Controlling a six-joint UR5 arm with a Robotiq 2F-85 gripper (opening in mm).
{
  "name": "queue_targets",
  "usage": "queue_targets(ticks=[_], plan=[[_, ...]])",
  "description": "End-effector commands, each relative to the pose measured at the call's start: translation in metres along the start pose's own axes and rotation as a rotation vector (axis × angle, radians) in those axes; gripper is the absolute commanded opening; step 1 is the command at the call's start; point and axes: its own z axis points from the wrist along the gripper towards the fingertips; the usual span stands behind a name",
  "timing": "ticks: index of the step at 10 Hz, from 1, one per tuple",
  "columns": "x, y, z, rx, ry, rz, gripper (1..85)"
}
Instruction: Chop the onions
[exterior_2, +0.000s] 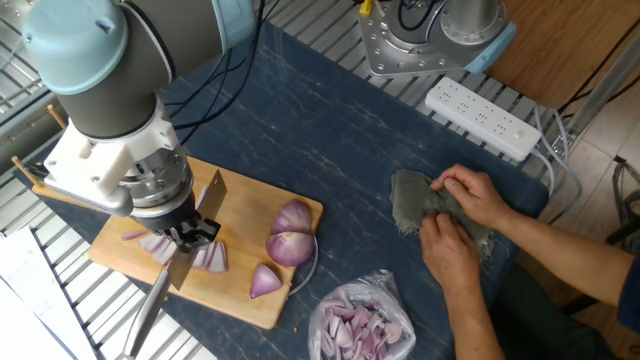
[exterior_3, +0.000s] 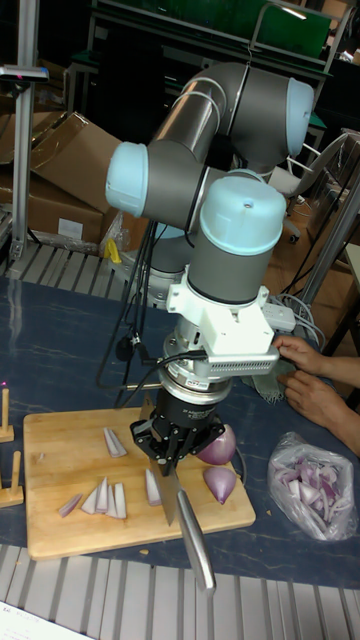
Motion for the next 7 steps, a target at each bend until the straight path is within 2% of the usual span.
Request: queue_targets(ticks=[1, 7], plan=[[-0.0011, 0.0009, 0.0006, -0.017, -0.006, 0.004, 1.0], [0.0001, -0.0017, 0.0049, -0.032, -0.006, 0.010, 1.0]])
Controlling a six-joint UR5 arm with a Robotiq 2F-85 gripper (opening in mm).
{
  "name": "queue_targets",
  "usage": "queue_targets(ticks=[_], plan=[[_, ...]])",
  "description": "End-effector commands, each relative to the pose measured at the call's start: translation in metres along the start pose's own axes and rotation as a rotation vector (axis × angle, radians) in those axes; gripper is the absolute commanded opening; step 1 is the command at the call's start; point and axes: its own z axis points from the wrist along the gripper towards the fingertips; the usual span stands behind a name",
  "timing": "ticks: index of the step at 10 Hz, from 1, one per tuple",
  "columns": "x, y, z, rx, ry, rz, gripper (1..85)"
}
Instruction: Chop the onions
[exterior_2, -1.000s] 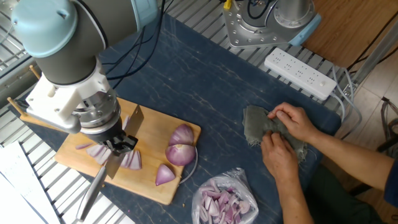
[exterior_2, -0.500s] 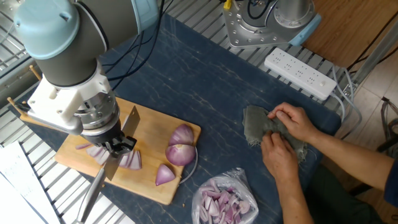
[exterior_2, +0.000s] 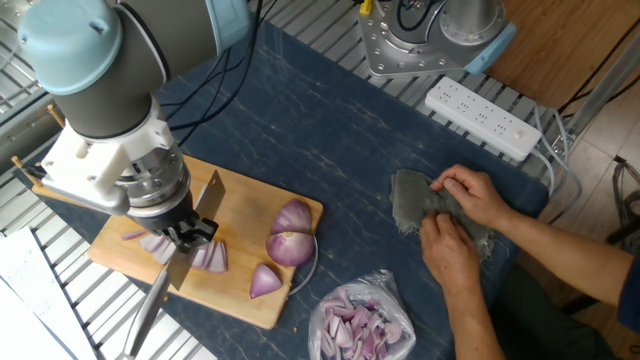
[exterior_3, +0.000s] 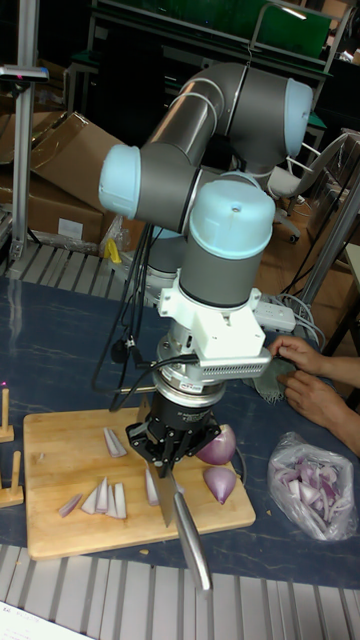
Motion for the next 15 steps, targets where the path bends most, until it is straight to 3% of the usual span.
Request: queue_targets(ticks=[1, 7, 10, 15], plan=[[-0.002, 0.001, 0.001, -0.014, -0.007, 0.008, 1.0], [-0.003, 0.003, 0.004, -0.025, -0.013, 0.016, 1.0], [-0.005, 0.004, 0.016, -0.031, -0.026, 0.023, 1.0], [0.012, -0.005, 0.027, -0.074, -0.060, -0.003, 1.0]])
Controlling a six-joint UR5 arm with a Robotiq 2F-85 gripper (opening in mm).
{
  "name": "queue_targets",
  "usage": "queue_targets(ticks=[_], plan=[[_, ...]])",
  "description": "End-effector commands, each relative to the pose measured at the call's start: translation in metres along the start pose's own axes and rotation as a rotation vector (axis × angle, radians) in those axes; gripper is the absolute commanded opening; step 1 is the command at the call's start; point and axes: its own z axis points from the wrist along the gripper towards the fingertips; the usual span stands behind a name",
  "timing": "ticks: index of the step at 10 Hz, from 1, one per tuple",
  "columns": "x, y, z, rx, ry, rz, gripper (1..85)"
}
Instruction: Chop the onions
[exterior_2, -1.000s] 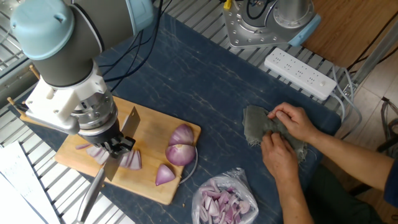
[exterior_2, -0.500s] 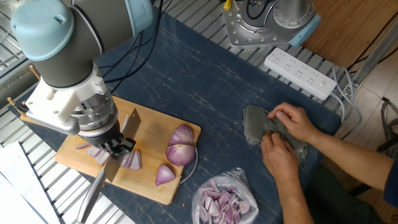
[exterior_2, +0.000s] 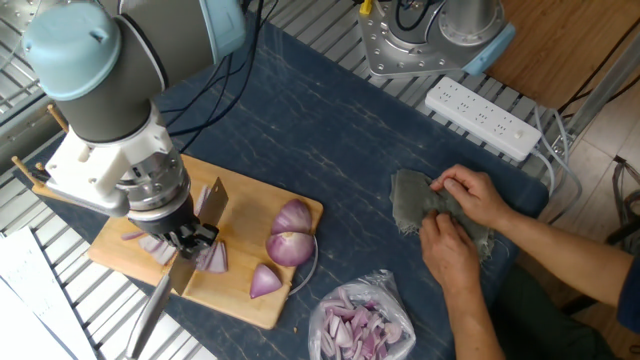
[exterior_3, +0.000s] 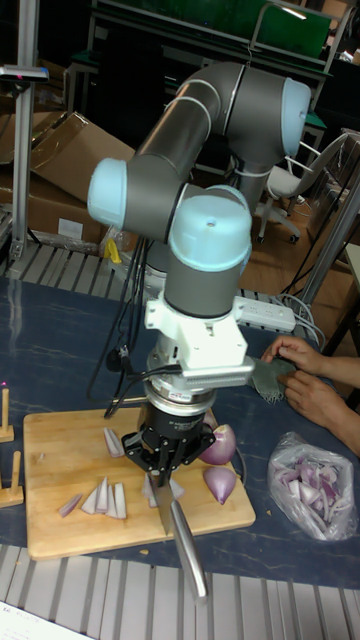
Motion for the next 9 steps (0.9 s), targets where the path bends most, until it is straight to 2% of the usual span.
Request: queue_targets(ticks=[1, 2, 3, 5, 6, 7, 8, 9], plan=[[0.012, -0.005, 0.010, -0.033, -0.037, -0.017, 1.0], [0.017, -0.009, 0.014, -0.035, -0.046, -0.027, 1.0], [0.021, -0.018, 0.007, -0.035, -0.032, -0.044, 1.0], [0.023, -0.035, -0.036, -0.037, 0.042, -0.062, 1.0], [0.021, -0.033, -0.053, -0.036, 0.080, -0.037, 1.0], [0.015, -0.024, -0.048, 0.001, 0.060, -0.015, 1.0], [0.009, -0.028, -0.045, -0.003, 0.054, -0.029, 1.0], [0.009, -0.022, -0.043, 0.005, 0.061, -0.002, 1.0]])
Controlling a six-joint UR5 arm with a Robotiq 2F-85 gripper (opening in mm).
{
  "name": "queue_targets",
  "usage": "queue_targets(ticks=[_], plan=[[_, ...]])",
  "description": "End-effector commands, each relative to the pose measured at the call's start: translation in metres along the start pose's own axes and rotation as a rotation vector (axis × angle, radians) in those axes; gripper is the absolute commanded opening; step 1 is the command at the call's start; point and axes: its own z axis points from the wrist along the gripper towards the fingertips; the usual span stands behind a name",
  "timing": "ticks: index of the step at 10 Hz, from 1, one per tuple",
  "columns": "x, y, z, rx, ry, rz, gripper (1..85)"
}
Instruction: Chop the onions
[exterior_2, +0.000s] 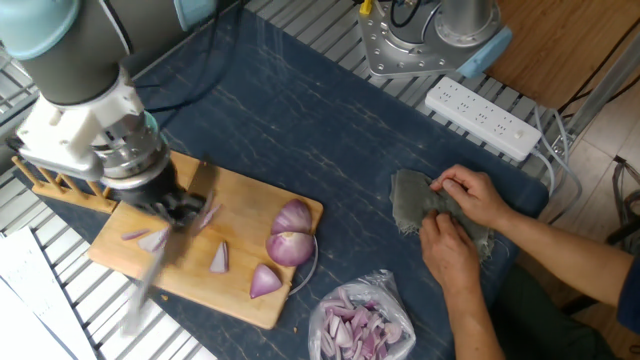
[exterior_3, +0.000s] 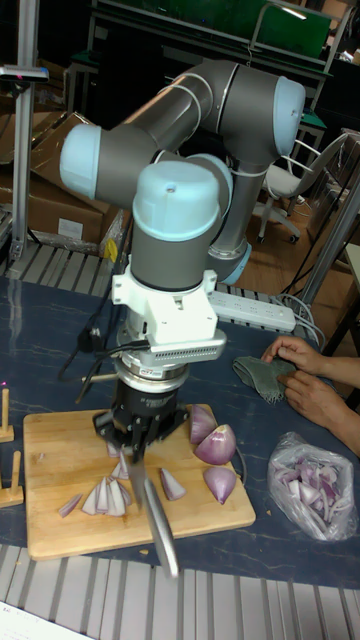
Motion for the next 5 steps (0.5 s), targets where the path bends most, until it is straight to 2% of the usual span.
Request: queue_targets(ticks=[1, 2, 5], plan=[[-0.009, 0.010, -0.010, 0.002, 0.008, 0.022, 1.0], [-0.011, 0.017, -0.010, 0.007, 0.011, 0.021, 1.0], [-0.021, 0.048, -0.008, -0.046, -0.005, 0.040, 1.0]])
